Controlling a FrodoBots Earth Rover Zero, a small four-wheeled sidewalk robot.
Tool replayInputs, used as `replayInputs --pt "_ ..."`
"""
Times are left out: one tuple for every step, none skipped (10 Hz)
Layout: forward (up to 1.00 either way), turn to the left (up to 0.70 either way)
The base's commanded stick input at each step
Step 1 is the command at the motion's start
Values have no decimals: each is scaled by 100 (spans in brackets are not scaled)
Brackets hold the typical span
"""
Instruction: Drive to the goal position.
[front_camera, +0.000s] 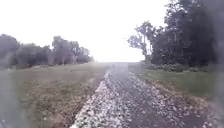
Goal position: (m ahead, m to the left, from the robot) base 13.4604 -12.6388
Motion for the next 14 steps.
replayInputs --pt "70 0" --pt "70 0" --pt "70 0" --pt "70 0" --pt "70 0" --pt "70 0" --pt "70 0" --pt "70 0" --pt "70 0" --pt "70 0" --pt "70 0" --pt "70 0" --pt "70 0" --pt "70 0"
